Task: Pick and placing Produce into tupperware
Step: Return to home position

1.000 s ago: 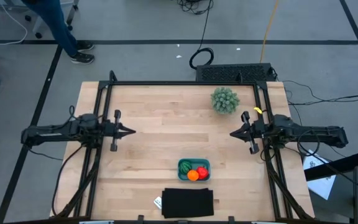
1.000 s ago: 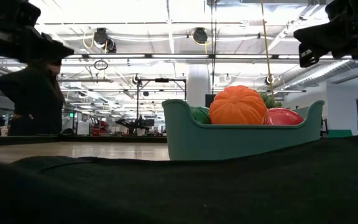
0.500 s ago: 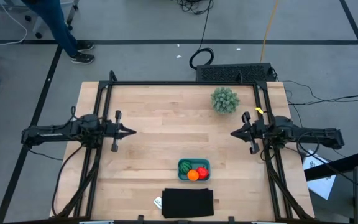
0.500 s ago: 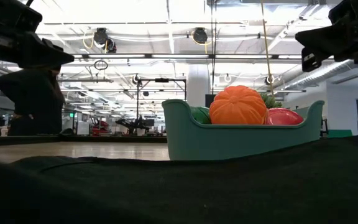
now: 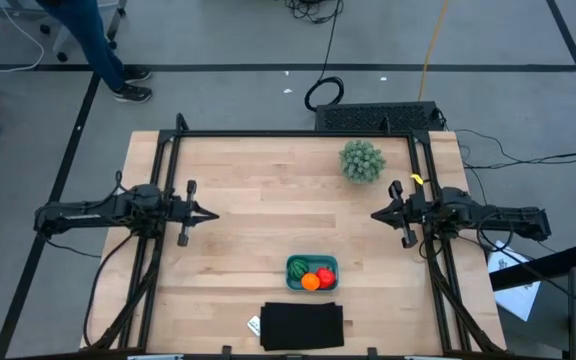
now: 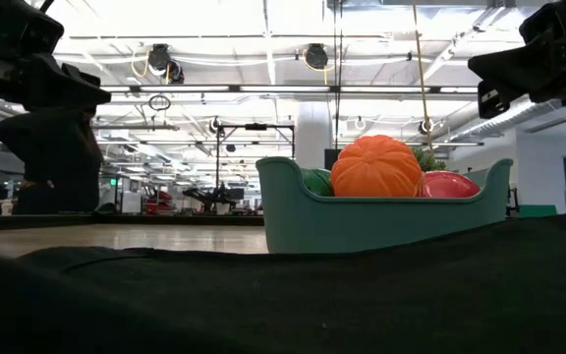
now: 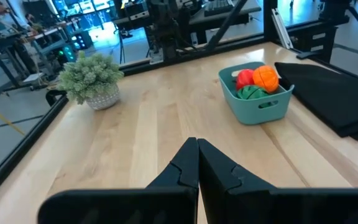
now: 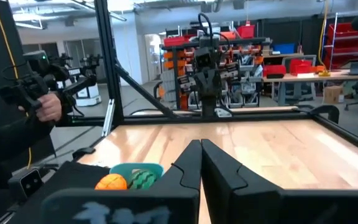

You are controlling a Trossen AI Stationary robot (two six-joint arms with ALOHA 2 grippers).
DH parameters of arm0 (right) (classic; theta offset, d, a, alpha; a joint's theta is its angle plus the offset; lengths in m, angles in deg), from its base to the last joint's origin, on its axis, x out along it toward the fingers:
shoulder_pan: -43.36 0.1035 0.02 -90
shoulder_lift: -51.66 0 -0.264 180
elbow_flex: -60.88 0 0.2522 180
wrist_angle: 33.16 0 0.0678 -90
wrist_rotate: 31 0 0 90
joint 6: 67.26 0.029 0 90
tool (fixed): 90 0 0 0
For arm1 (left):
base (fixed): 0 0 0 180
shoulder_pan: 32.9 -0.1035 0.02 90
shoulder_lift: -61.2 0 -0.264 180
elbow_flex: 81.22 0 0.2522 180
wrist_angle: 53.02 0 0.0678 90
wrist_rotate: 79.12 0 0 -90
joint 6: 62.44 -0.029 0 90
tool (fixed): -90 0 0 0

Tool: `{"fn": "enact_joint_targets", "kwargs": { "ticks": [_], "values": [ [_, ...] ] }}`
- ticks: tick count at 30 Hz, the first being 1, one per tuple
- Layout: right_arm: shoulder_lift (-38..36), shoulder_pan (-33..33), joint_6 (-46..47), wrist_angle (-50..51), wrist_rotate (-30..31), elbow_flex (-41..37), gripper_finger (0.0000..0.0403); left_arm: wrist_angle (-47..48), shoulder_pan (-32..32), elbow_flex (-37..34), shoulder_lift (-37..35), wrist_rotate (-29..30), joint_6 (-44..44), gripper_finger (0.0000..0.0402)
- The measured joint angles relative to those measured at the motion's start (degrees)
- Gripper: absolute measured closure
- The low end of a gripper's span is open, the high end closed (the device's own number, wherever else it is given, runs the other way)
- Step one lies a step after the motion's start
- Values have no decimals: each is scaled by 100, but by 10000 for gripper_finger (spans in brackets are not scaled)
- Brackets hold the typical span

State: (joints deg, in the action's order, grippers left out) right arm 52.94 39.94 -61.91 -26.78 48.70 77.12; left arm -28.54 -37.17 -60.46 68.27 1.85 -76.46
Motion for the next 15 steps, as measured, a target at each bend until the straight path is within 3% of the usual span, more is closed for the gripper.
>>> {"fn": "enact_joint_targets", "kwargs": {
  "ticks": [15],
  "values": [
    [0, -2, -196, -121, -9, -13, 403, -17, 0, 0, 4, 54, 428, 393]
  ]
}}
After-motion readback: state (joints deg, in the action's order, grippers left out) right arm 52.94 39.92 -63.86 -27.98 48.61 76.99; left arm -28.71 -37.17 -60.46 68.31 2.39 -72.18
